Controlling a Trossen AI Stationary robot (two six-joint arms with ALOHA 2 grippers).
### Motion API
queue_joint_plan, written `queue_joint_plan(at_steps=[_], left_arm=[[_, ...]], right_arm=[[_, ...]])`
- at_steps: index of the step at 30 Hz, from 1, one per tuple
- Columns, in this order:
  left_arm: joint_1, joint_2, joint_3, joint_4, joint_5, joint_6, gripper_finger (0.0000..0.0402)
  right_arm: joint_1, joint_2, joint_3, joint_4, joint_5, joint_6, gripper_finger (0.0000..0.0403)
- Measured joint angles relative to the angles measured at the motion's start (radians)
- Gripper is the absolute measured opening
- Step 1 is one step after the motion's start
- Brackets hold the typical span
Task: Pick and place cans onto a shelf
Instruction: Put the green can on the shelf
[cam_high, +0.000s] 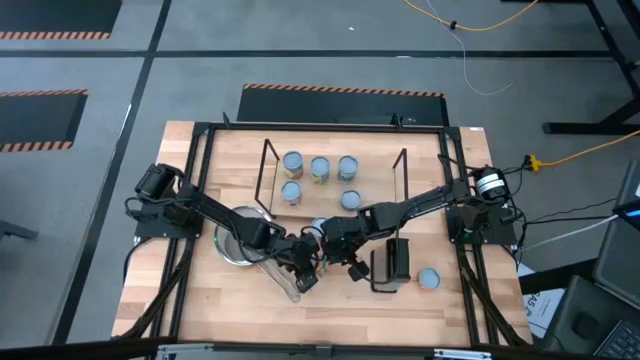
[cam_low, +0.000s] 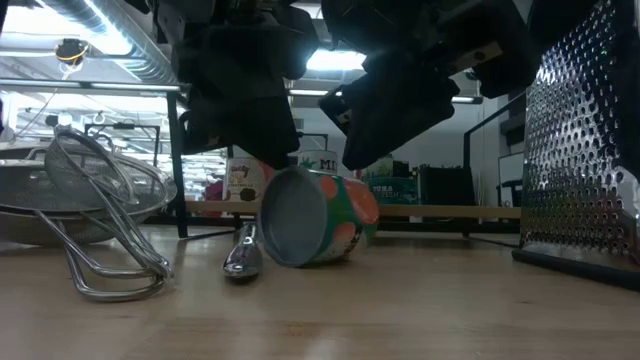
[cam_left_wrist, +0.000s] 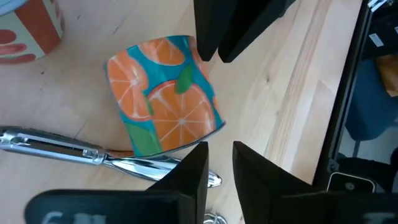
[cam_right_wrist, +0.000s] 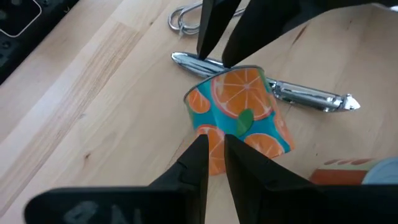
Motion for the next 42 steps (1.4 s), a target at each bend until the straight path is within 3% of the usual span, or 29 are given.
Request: queue_joint_plan(at_steps=[9,30,37,42], left_arm=[[-0.004,0.000,0.000,-0.005,-0.003,0.060,0.0086],[-0.006,-0.002,0.003,-0.094,-0.001,0.070,0.0083],[-0.016,-0.002,0.003,-0.100,-0.022,0.091,0.0082],[-0.019,-0.002,0.003,-0.102,-0.043,0.093,0.0082]], right_arm=[[-0.009,0.000,0.000,-0.014,0.051,0.000,0.0056],[-0.036,0.002,0.035,-0.012,0.022,0.048,0.0056],[-0.037,0.002,0.043,0.001,0.147,0.022,0.0056],[-0.041,0.017,0.044,0.010,0.157,0.022,0.0056]])
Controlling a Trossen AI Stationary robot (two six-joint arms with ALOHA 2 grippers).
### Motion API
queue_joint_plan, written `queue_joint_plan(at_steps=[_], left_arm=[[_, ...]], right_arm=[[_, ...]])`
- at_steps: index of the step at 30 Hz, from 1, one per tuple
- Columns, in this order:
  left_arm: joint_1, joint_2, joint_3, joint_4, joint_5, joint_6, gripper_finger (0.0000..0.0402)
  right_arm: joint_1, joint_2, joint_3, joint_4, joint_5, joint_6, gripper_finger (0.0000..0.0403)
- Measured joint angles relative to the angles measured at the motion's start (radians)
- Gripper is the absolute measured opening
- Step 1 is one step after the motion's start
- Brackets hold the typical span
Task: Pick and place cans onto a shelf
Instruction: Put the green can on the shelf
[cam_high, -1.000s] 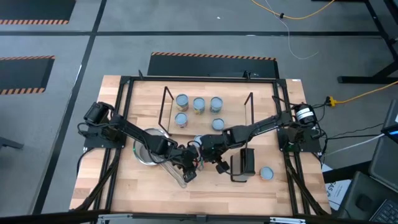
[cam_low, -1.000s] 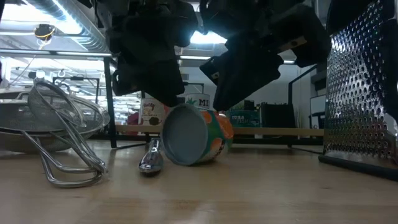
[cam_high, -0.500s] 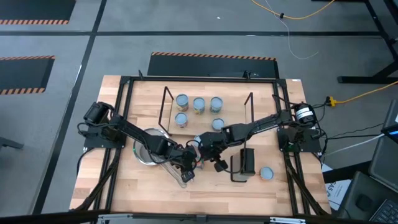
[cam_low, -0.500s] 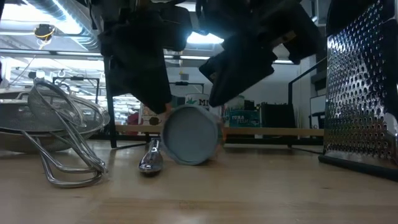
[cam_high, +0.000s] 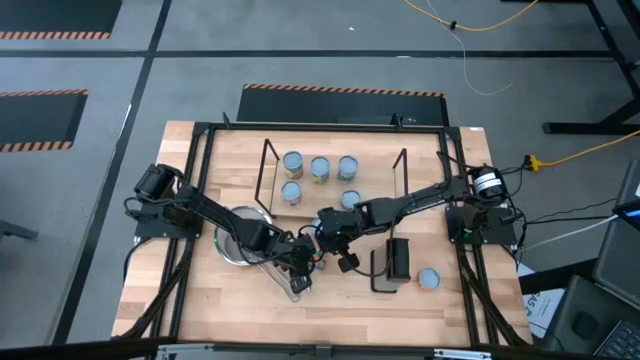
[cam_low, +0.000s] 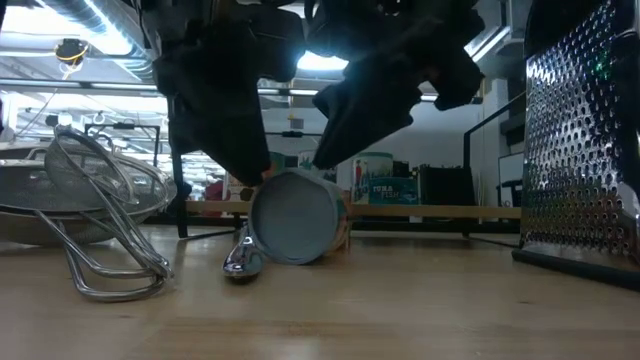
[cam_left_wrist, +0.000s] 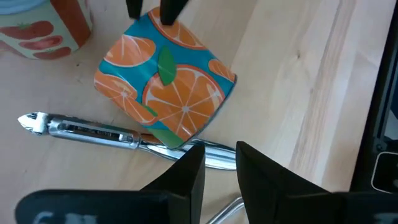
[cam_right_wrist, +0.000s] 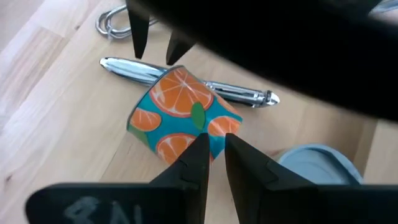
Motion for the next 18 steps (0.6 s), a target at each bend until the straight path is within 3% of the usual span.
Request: queue_joint_plan(at_steps=[18], left_arm=[[-0.002,-0.004,-0.001,-0.020,-0.060,0.002,0.0082]], right_arm=[[-0.004,0.029,0.005,-0.030,-0.001,0.035,0.0056]])
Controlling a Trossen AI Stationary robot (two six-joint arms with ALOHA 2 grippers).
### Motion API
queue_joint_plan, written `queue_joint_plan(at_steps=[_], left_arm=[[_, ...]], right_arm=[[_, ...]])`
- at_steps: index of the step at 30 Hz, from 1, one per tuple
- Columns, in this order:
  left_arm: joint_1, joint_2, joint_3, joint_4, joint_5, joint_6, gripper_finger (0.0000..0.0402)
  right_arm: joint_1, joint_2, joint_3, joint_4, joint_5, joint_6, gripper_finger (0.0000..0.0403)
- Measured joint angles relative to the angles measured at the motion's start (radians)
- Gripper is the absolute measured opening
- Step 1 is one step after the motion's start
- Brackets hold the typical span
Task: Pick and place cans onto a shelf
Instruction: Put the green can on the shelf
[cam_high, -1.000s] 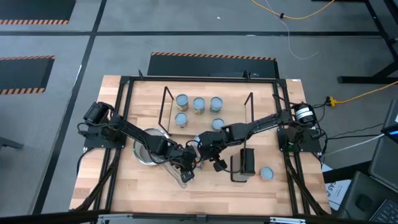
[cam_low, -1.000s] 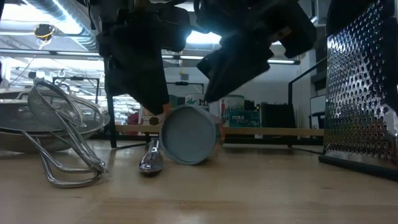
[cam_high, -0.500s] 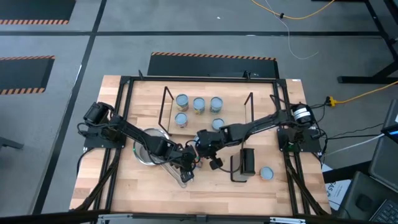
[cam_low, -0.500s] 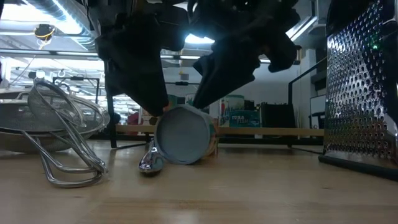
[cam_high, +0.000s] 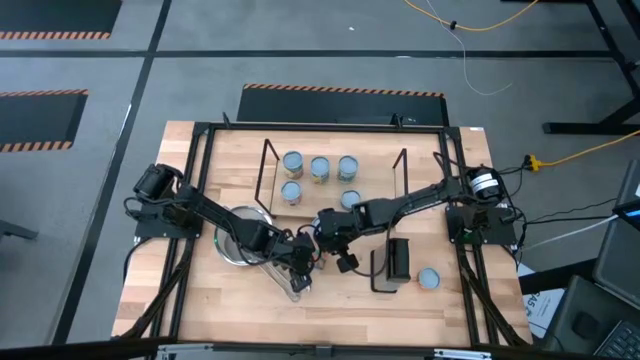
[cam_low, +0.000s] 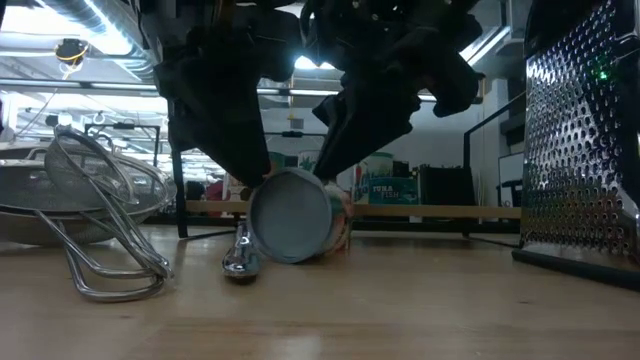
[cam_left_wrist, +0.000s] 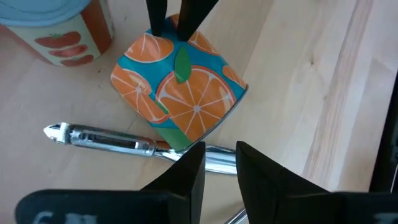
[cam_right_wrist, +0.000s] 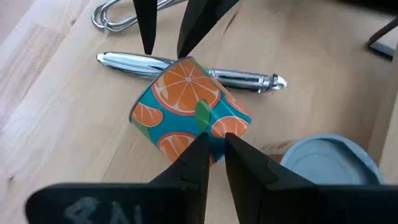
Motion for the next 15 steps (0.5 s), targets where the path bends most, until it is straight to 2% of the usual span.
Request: queue_joint_plan(at_steps=[15], left_arm=[[-0.006,-0.003,-0.001,0.004,0.007,0.020,0.0082]], right_arm=[[-0.006,-0.005,-0.005,-0.145,0.009,0.027,0.0056]])
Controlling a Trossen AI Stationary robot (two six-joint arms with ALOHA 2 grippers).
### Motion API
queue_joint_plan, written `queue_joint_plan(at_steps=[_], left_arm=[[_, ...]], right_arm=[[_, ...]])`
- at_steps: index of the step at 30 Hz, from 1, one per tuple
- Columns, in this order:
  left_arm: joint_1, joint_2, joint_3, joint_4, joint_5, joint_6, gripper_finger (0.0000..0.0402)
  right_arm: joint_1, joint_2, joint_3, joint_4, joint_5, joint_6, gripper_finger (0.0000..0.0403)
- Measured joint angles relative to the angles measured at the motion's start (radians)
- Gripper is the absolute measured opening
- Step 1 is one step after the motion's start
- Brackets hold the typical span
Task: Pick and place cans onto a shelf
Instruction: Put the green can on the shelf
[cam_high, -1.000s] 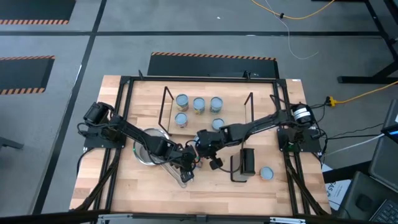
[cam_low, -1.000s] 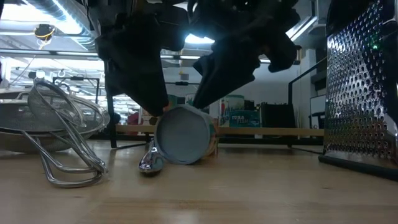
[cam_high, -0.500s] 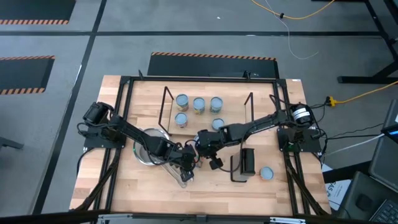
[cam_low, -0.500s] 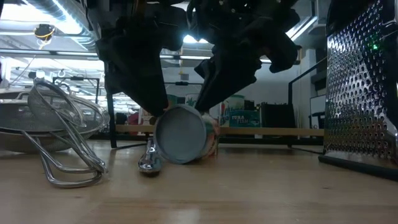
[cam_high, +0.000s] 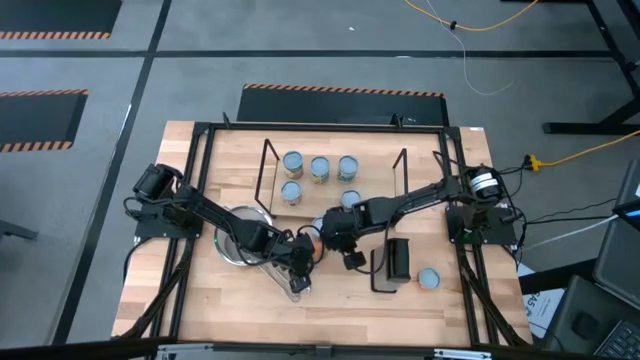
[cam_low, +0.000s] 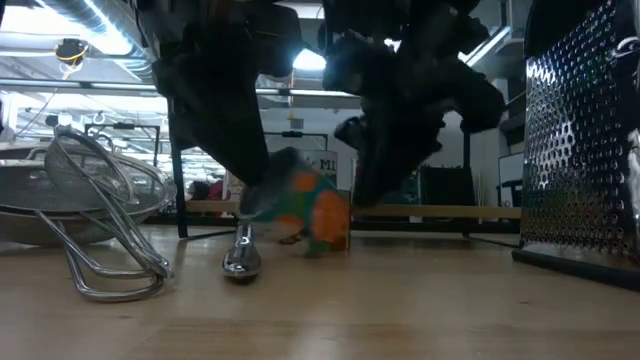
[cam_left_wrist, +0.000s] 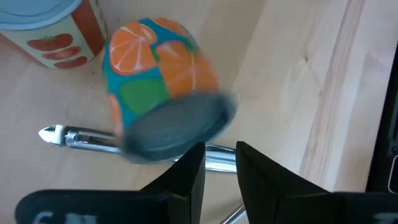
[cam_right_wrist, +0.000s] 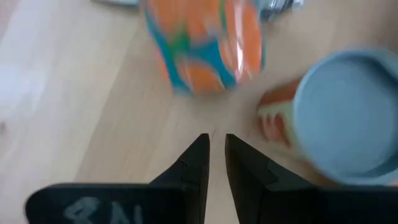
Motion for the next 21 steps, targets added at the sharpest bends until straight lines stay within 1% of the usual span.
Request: queue_joint_plan(at_steps=[3,10,21], left_arm=[[0.000,0.000,0.000,-0.001,0.002,0.004,0.0082],[0.002,0.000,0.000,0.003,-0.027,0.004,0.0082],[0.002,0.000,0.000,0.004,-0.030,0.004,0.0082]], right_arm=[[0.000,0.005,-0.004,-0.022,0.000,-0.001,0.0056],[0.000,0.003,0.002,-0.005,-0.005,-0.006,0.0056],[0.023,0.002,0.092,-0.031,-0.008,-0.037,0.0056]])
